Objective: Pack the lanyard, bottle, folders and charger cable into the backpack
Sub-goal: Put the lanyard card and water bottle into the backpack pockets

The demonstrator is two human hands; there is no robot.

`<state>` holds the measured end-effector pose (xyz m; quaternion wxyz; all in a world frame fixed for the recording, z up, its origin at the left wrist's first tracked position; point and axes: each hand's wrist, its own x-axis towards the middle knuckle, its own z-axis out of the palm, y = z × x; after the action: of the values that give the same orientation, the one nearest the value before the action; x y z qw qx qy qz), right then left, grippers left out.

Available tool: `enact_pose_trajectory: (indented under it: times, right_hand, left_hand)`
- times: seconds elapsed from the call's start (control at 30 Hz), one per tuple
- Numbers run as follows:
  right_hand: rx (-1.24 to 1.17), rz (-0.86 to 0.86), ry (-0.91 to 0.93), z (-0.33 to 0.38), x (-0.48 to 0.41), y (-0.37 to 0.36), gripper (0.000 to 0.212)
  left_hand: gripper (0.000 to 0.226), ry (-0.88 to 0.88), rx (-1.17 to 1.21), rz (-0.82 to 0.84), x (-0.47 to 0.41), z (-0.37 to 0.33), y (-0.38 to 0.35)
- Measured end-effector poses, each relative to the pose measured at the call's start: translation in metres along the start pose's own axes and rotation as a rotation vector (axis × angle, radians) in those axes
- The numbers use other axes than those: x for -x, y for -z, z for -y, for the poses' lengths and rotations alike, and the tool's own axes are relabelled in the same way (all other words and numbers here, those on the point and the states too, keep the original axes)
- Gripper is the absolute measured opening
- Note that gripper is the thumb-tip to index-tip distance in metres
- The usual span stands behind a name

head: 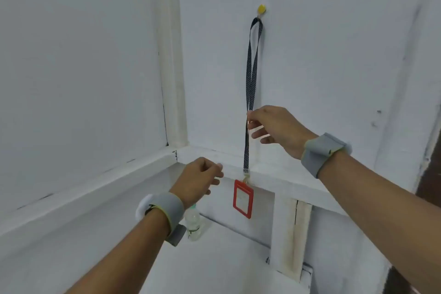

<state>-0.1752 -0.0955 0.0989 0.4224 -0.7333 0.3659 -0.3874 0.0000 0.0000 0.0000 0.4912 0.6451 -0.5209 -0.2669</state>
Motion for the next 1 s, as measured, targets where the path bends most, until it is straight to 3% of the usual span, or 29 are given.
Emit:
enact_pose_trajectory:
  times: [0.3, 0.47, 0.53, 0.77, 0.9, 1.0]
  right_hand:
    - [0.081, -0.217, 0.082, 0.011, -0.11, 0.02, 0.05]
    - [0.152, -0.215, 0.077, 0.014, -0.143, 0.019, 0.056]
    - [0.2, -0.196, 0.087, 0.011, -0.15, 0.021, 0.05]
    - [0.263, -0.112, 0.147, 0.007, -0.16, 0.027, 0.018]
    - [0.277, -0.105, 0.182, 0.017, -0.163, 0.031, 0.022]
    - [0.259, -0.114, 0.217, 0.038, -0.161, 0.038, 0.028]
  left_hand:
    - [0.035, 0.0, -0.161, -0.156, -0.101, -0.049, -0.043]
    - [0.057, 0.053, -0.217, -0.127, -0.125, -0.066, -0.06]
    - [0.058, 0.076, -0.238, -0.124, -0.13, -0.069, -0.065]
    - [0.048, 0.097, -0.367, -0.095, -0.131, -0.068, -0.079]
    - [0.021, 0.038, -0.481, -0.142, -0.131, -0.072, -0.076]
    - [0.029, -0.026, -0.444, -0.215, -0.128, -0.088, -0.068]
